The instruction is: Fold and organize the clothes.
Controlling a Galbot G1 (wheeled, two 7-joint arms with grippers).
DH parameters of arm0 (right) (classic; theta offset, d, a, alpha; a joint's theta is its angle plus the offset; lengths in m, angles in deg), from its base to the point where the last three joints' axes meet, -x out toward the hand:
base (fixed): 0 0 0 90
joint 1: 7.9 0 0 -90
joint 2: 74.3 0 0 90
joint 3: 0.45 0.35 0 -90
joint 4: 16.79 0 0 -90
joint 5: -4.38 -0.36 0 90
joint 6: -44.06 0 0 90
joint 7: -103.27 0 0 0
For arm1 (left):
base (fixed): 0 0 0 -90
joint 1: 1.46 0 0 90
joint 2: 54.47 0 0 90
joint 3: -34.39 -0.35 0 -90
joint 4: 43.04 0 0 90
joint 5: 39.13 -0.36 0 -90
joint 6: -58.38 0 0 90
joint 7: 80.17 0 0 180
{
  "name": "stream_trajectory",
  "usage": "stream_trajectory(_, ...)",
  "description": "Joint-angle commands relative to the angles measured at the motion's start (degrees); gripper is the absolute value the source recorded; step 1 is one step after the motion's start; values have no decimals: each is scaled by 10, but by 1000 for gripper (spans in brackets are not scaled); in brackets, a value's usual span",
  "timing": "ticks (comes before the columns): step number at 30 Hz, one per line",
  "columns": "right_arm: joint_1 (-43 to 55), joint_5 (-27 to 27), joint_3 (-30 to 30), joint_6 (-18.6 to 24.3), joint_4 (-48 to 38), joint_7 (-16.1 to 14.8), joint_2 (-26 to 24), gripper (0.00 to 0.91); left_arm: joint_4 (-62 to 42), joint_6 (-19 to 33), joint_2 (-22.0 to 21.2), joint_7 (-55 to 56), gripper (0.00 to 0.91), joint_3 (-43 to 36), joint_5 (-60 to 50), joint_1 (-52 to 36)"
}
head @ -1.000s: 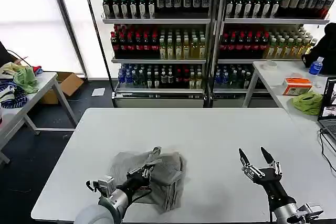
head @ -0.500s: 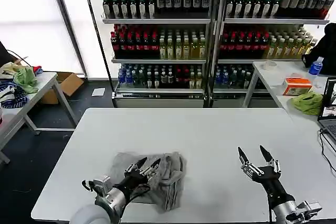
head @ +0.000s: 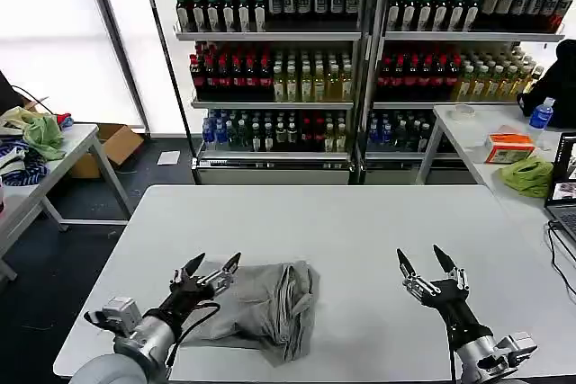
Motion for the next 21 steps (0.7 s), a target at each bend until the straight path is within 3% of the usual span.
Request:
stream_trajectory(1,13,1,-15,-2,-3,0,-3,907,-57,17,-54,-52,907,66,-59,87)
stream_trajectory(14,-2,-1,-1,7,-2,-6,-11,907,-163,29,-59,-102,907,51,-87,59)
stream_trajectory(21,0,0,-1,7,-1,-5,-12,907,-168,28,-64,-119,907,48,-86,54)
